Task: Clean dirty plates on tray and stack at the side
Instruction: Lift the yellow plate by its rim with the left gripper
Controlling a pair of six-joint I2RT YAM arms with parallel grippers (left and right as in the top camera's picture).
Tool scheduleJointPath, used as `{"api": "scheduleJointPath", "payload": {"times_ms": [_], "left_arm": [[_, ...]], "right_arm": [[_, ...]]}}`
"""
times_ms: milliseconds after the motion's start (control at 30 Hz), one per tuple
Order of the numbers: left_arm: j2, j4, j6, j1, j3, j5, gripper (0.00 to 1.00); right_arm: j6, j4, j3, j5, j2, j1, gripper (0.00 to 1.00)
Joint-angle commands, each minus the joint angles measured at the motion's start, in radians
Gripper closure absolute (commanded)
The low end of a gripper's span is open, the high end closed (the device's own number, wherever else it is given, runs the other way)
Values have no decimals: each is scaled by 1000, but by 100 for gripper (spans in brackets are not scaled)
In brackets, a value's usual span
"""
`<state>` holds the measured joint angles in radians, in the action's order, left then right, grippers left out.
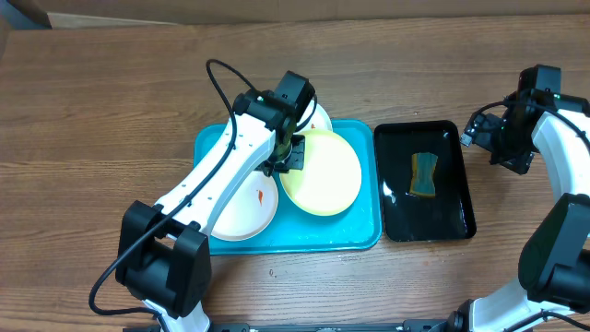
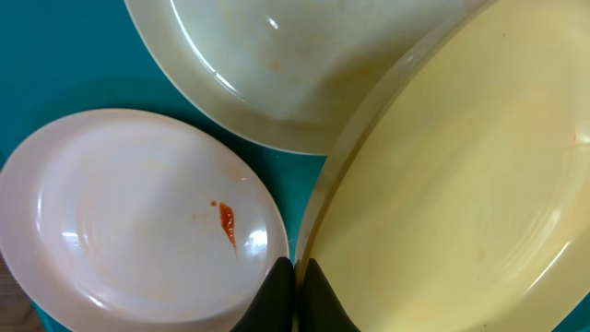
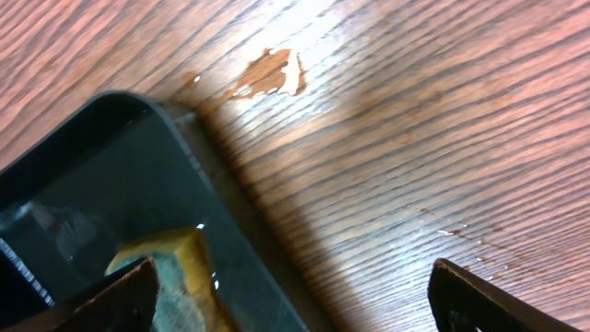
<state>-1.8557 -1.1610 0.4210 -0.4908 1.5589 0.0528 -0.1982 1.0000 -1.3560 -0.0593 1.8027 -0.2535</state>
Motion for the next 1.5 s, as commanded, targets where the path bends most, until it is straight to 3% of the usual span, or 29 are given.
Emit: {"api": "scheduleJointPath", "payload": {"times_ms": [0,167,733,833,900,1067,1133,1167,1300,1467], "left_arm": [[-12,-21,-33,-2,92,22,96],[-12,29,-32,-26,148,3,96],[-13,233,-24,-123,148,10,96],[-13,241,-24,-123,148,10,96],[-13,253,-24,-124,148,10,96],[-13,296,-25,-134,148,10,96],[-15,316,-25,-140,148,16,96],[-16,327,-25,-145,148,30,96],[-16,358,-25,-161,148,91,96],[-18,377,-25,-172,148,112,96]], "right_arm": [[-29,-23,35,44,-24,0,4],[-94,-56,79,51,-24,-13,3],[-90,-83,164,-38,-24,-24,3],[-82,-112,163,-123,-24,-39,13],[-79,-141,163,-160,-24,-60,30],[-79,-155,164,-192,-24,-101,37],[-79,-159,164,-192,-24,-103,46],[-79,-167,164,-192,-24,-103,52],[-80,-200,164,-190,-24,-103,94],[-92,-180,166,-189,-24,-103,96]]}}
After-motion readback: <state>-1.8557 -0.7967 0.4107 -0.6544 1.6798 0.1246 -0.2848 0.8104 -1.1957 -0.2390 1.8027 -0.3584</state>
